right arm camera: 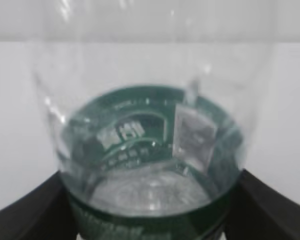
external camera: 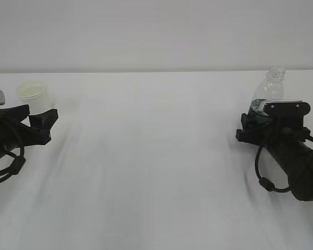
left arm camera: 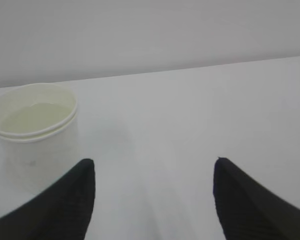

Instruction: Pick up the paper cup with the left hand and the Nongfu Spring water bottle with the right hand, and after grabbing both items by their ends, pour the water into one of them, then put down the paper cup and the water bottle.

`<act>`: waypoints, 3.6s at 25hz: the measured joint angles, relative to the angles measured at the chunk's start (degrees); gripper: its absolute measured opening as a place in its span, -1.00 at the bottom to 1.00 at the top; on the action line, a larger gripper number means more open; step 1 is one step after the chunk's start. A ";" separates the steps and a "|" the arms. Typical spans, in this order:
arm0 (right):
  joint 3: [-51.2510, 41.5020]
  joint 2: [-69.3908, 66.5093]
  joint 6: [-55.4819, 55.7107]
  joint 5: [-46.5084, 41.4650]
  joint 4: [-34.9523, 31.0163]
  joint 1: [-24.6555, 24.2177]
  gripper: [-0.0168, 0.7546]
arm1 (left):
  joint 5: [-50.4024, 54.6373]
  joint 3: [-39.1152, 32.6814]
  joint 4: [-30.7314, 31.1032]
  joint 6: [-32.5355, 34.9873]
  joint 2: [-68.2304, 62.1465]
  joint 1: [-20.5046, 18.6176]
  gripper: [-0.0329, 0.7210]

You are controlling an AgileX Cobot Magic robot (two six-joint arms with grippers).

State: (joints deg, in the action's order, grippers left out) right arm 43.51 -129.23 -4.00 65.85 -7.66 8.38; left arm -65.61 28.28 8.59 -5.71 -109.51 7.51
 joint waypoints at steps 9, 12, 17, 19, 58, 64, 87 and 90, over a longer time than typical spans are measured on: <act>-7.68 9.39 0.10 0.00 0.14 0.00 0.51 | 0.00 -1.38 -0.18 0.00 0.83 0.00 0.48; -9.99 11.94 0.22 -0.22 0.18 0.00 0.51 | 0.00 -2.50 -0.81 0.00 2.56 0.00 0.48; -13.85 15.31 0.22 -0.22 0.32 0.00 0.51 | 0.00 -3.87 -1.07 0.00 4.63 0.00 0.48; -14.91 16.07 0.22 -0.22 0.41 0.00 0.51 | 0.00 -4.36 -1.17 0.00 5.28 0.00 0.48; -32.37 45.91 5.40 -6.19 5.34 0.00 0.51 | 28.95 -9.93 -2.61 0.00 54.21 -0.06 0.48; -32.37 51.44 5.40 -10.79 5.34 0.00 0.51 | 38.56 -7.73 -2.61 0.00 61.80 -0.06 0.48; -21.24 74.90 -3.96 -44.13 3.24 0.00 0.51 | 61.52 6.89 -4.29 0.09 70.49 -0.06 0.48; -20.22 78.01 -4.69 -49.60 3.02 0.00 0.51 | 66.31 8.01 -4.29 0.09 72.19 -0.06 0.48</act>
State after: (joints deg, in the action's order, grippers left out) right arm 23.29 -51.22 -8.69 16.25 -4.63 8.38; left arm 0.70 36.28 4.31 -5.62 -37.32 7.44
